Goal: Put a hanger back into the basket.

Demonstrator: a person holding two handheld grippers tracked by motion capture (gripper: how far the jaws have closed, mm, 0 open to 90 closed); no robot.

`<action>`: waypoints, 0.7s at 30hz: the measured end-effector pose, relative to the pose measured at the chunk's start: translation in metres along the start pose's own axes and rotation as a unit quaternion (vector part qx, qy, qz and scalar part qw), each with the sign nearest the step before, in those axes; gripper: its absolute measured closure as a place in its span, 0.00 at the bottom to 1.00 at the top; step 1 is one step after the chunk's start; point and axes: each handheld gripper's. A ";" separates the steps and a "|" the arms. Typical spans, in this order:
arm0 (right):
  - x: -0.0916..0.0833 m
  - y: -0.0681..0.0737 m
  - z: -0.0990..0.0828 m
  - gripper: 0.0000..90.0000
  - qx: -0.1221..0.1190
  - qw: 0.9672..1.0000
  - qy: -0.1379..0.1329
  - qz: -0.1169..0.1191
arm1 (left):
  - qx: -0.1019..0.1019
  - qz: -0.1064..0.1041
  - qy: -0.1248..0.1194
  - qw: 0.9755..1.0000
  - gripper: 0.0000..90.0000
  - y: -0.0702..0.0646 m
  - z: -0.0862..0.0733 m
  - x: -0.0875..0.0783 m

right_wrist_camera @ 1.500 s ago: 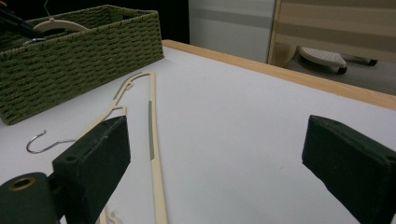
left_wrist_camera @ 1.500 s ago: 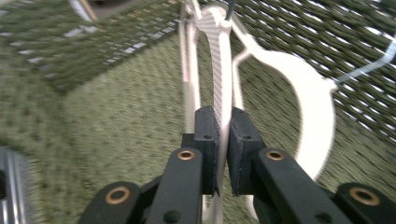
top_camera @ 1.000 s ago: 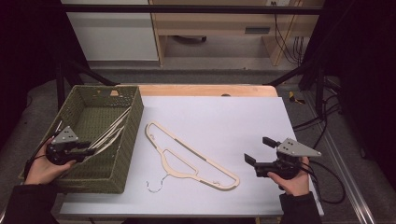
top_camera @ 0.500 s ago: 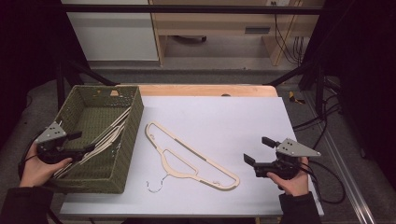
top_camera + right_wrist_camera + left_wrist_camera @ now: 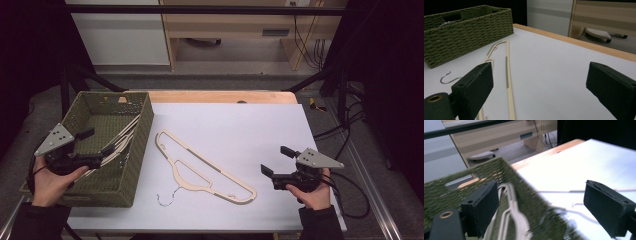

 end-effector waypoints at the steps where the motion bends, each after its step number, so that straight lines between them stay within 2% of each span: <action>1: 0.000 0.000 0.000 0.09 0.000 1.000 0.000 0.000 | 0.000 0.000 0.000 1.000 0.14 0.000 0.000 0.000; 2: 0.000 0.000 0.000 0.09 -0.001 1.000 -0.001 -0.001 | -0.003 -0.009 -0.013 1.000 0.14 -0.012 0.005 -0.001; 9: 0.000 0.000 0.000 0.09 -0.002 1.000 -0.005 0.004 | -0.012 -0.055 -0.047 0.997 0.13 -0.061 0.007 0.008; 15: 0.000 0.001 -0.001 0.09 -0.003 1.000 -0.003 0.004 | -0.014 -0.086 -0.037 0.996 0.13 -0.096 0.000 0.030; 21: 0.005 0.003 -0.003 0.09 -0.006 1.000 0.005 0.007 | -0.017 -0.110 -0.004 0.994 0.13 -0.124 -0.013 0.056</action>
Point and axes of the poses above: each handheld gripper's, and its own axes: x roughly forward along the jaws, z roughly out of its top, y roughly to its left, and after that the axes turned 6 degrees about y, right-handed
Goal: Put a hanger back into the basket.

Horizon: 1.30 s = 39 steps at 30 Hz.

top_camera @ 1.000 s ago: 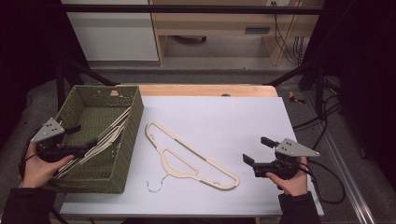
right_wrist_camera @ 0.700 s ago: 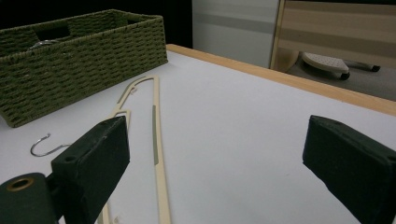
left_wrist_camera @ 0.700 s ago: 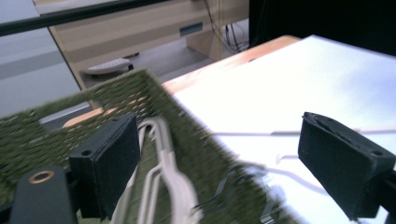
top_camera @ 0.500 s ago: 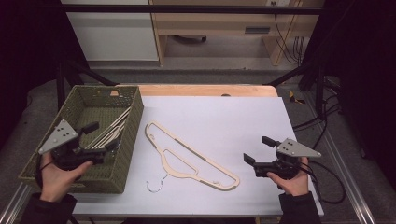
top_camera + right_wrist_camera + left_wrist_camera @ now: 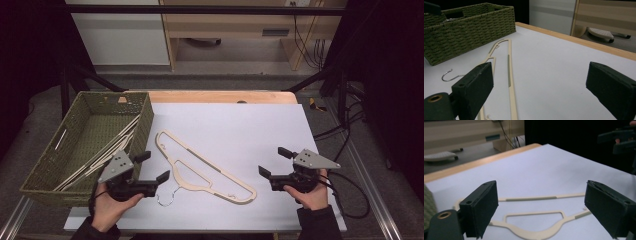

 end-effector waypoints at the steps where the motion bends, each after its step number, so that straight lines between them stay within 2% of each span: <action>1: 0.001 0.001 0.000 0.09 0.001 1.000 -0.001 0.000 | 0.001 -0.003 0.004 1.000 0.13 -0.003 -0.003 0.006; 2: 0.001 0.001 0.000 0.09 0.001 1.000 -0.001 0.000 | 0.001 -0.003 0.004 1.000 0.14 -0.003 -0.003 0.006; 3: 0.004 0.002 -0.001 0.09 -0.002 1.000 0.003 0.005 | 0.005 -0.005 0.018 1.000 0.15 -0.007 -0.009 0.014; 6: 0.006 0.003 -0.002 0.09 -0.002 1.000 0.006 0.006 | 0.009 -0.005 0.030 1.000 0.16 -0.011 -0.013 0.021; 8: 0.007 0.003 -0.002 0.09 -0.004 1.000 0.007 0.007 | 0.004 -0.016 0.046 0.999 0.16 -0.014 -0.021 0.030; 14: 0.008 0.005 -0.002 0.09 -0.005 1.000 0.008 0.011 | 0.003 -0.015 0.071 0.997 0.20 -0.015 -0.033 0.040; 15: 0.009 0.006 -0.003 0.09 -0.007 1.000 0.012 0.013 | 0.001 -0.008 0.083 0.997 0.21 -0.014 -0.038 0.045; 21: 0.014 0.011 -0.004 0.09 -0.013 1.000 0.018 0.023 | -0.006 -0.015 0.124 0.992 0.28 -0.009 -0.052 0.057; 28: 0.019 0.016 -0.005 0.10 -0.017 0.999 0.024 0.031 | -0.008 -0.019 0.151 0.988 0.39 -0.009 -0.057 0.064; 33: 0.025 0.018 -0.007 0.10 -0.020 0.999 0.035 0.035 | -0.007 -0.015 0.176 0.984 0.50 -0.008 -0.063 0.070; 36: 0.027 0.020 -0.008 0.11 -0.021 0.998 0.039 0.037 | -0.005 -0.010 0.194 0.981 0.55 -0.008 -0.067 0.074; 37: 0.028 0.021 -0.008 0.11 -0.020 0.998 0.039 0.038 | -0.005 -0.010 0.194 0.981 0.59 -0.008 -0.067 0.074; 38: 0.028 0.021 -0.008 0.11 -0.022 0.998 0.039 0.038 | -0.006 -0.006 0.202 0.979 0.61 -0.009 -0.069 0.075; 39: 0.028 0.021 -0.008 0.11 -0.022 0.998 0.039 0.039 | -0.006 -0.006 0.204 0.979 0.63 -0.009 -0.070 0.076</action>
Point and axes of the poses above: each handheld gripper's, and its own axes: x roughly forward along the jaws, z roughly out of its top, y roughly to its left, and after that the axes turned 6 degrees about y, right-handed
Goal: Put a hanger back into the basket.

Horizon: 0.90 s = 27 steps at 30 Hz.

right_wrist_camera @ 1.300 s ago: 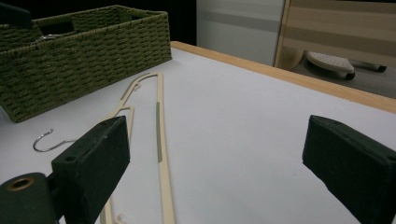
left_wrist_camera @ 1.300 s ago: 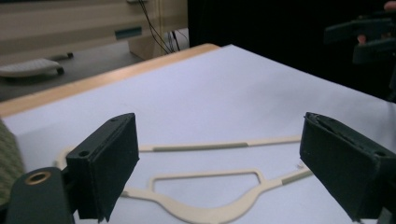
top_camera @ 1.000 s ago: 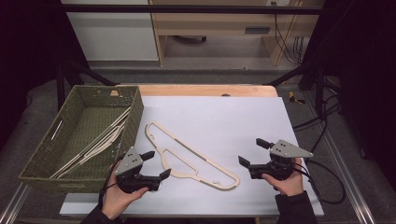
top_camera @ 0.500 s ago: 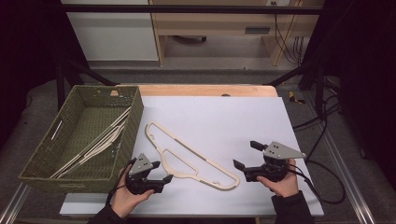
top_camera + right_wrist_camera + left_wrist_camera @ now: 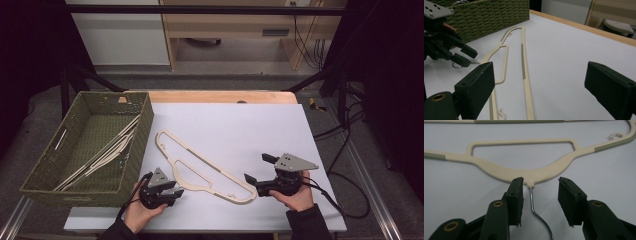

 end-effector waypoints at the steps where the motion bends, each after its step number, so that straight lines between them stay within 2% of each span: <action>1: 0.000 0.000 0.000 0.11 0.000 1.000 0.000 0.001 | 0.000 0.000 0.000 1.000 0.65 0.000 0.000 0.000; 2: 0.001 0.001 0.000 0.11 0.000 1.000 0.001 0.000 | -0.001 0.009 0.010 1.000 0.67 0.000 -0.001 0.001; 11: 0.004 0.004 0.001 0.12 -0.004 1.000 0.006 0.000 | 0.008 0.037 0.014 0.999 0.81 -0.001 -0.004 0.005; 14: 0.006 0.005 0.001 0.12 -0.005 1.000 0.008 0.002 | 0.016 0.049 0.020 0.998 0.88 -0.008 -0.003 0.006; 20: 0.011 0.010 0.004 0.12 -0.011 1.000 0.010 0.007 | 0.004 0.044 0.023 0.999 0.97 -0.007 -0.002 0.007; 27: 0.022 0.018 0.008 0.12 -0.017 1.000 0.015 0.017 | -0.006 0.053 0.023 0.998 0.99 -0.009 -0.002 0.007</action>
Point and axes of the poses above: each handheld gripper's, and its own axes: x roughly forward along the jaws, z roughly out of its top, y roughly to its left, and after that the axes turned 6 degrees about y, right-handed
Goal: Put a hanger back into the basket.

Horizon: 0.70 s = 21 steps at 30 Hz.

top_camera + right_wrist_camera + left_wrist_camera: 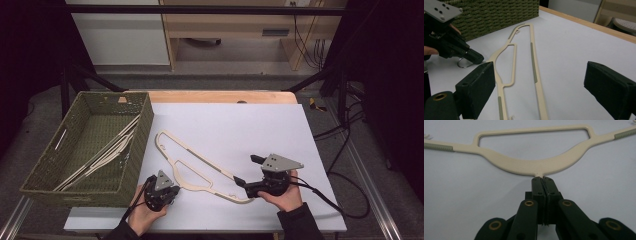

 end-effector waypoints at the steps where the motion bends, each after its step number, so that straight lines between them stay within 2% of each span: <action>1: 0.004 0.002 0.000 0.12 -0.004 1.000 0.005 0.002 | -0.010 -0.004 -0.001 1.000 0.99 0.001 0.000 0.000; 8: 0.021 0.011 0.003 0.14 -0.015 1.000 0.019 0.019 | -0.028 -0.024 0.003 0.999 0.99 0.007 0.002 -0.004; 11: 0.029 0.017 0.005 0.14 -0.020 0.999 0.025 0.028 | -0.033 -0.027 -0.005 0.999 0.99 0.008 0.004 -0.011; 16: 0.045 0.029 0.009 0.16 -0.024 0.998 0.033 0.045 | -0.032 -0.034 -0.009 0.999 0.99 0.008 0.011 -0.025; 18: 0.049 0.034 0.009 0.16 -0.017 0.998 0.029 0.046 | -0.030 -0.033 -0.009 0.999 0.99 0.007 0.013 -0.028; 21: 0.056 0.042 0.008 0.16 -0.021 0.998 0.029 0.046 | -0.022 -0.030 -0.002 0.999 0.99 0.004 0.017 -0.031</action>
Point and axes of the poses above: each handheld gripper's, and its own axes: x roughly forward along the jaws, z roughly out of its top, y roughly to its left, and after that the axes turned 6 degrees about y, right-handed
